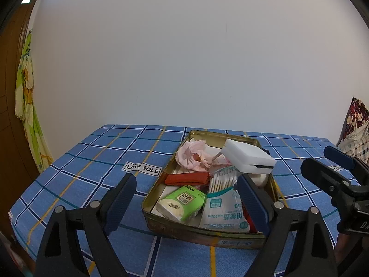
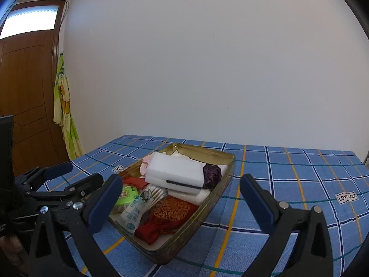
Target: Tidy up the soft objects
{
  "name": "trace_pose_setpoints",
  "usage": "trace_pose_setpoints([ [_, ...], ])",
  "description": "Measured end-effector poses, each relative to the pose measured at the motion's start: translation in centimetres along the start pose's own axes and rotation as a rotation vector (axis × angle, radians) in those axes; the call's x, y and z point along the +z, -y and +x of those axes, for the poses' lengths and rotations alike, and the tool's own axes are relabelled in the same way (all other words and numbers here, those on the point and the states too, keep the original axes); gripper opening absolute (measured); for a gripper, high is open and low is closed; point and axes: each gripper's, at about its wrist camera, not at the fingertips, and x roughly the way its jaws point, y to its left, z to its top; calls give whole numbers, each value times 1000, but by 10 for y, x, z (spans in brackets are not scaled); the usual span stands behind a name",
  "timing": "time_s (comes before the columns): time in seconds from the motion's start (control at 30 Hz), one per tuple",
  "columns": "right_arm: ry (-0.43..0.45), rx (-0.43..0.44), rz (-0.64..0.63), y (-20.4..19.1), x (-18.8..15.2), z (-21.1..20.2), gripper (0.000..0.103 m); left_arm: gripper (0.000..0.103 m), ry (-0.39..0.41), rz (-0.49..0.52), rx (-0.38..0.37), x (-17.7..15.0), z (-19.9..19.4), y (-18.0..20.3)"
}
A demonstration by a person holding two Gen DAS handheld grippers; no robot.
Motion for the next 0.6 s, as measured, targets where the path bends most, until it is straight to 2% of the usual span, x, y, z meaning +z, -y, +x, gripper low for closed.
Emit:
trace_pose_setpoints([
  [0.13, -4, 1, 2, 0, -1, 0, 103, 98, 1, 1, 2, -1, 0, 0],
  [0.37, -8, 2, 8, -1, -3, -1, 103, 98, 25, 7, 20, -2, -5, -1],
  [0.6, -11, 0, 9, -1, -4, -2, 103, 98, 23, 13, 3, -2, -8, -1],
])
